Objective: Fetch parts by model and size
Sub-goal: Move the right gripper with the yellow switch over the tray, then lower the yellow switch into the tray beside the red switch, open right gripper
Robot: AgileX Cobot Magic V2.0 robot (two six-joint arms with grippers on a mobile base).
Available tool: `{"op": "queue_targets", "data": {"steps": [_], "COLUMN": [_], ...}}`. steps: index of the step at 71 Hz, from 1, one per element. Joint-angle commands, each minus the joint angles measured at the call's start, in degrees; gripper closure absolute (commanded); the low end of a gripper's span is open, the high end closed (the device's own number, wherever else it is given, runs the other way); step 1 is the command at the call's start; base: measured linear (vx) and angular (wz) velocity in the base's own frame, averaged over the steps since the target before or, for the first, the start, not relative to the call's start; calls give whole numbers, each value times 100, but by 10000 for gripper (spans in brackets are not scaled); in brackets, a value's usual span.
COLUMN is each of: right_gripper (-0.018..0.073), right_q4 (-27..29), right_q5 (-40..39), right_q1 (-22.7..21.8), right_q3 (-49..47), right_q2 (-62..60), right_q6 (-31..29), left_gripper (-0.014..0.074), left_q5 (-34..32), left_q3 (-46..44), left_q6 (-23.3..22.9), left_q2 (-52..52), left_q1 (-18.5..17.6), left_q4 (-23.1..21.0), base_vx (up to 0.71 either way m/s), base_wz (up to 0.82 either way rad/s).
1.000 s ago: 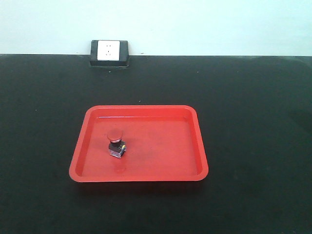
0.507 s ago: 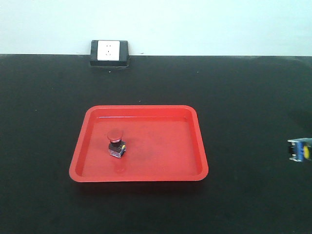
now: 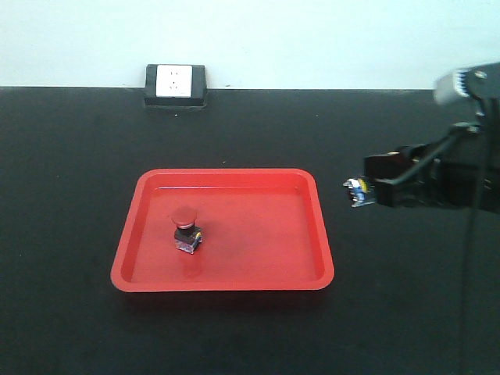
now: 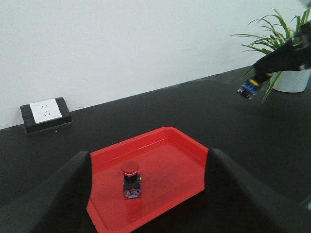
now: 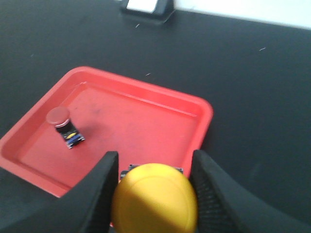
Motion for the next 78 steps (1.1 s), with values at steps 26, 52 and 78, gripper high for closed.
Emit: {"op": "queue_targets", "data": {"steps": [26, 52, 78], "right_gripper": [564, 564, 519], "right_q4": [619, -142, -357], "right_q5": [-153, -33, -181], "right_q1": [1005, 1005, 1005], "right_q3": [-1630, -2470, -2577], "right_q2": [2272, 3722, 4486], "right_q6": [-711, -265, -426], "left_gripper": [132, 132, 132], "left_q5": [-444, -444, -444], "left_q3": [-111, -111, -111], "left_q6": [-49, -49, -49], "left_q2": [97, 97, 97], "left_q1": [-32, -32, -32], "left_q4": [-116, -116, -116], "base_vx": [0, 0, 0], "base_wz": [0, 0, 0]}}
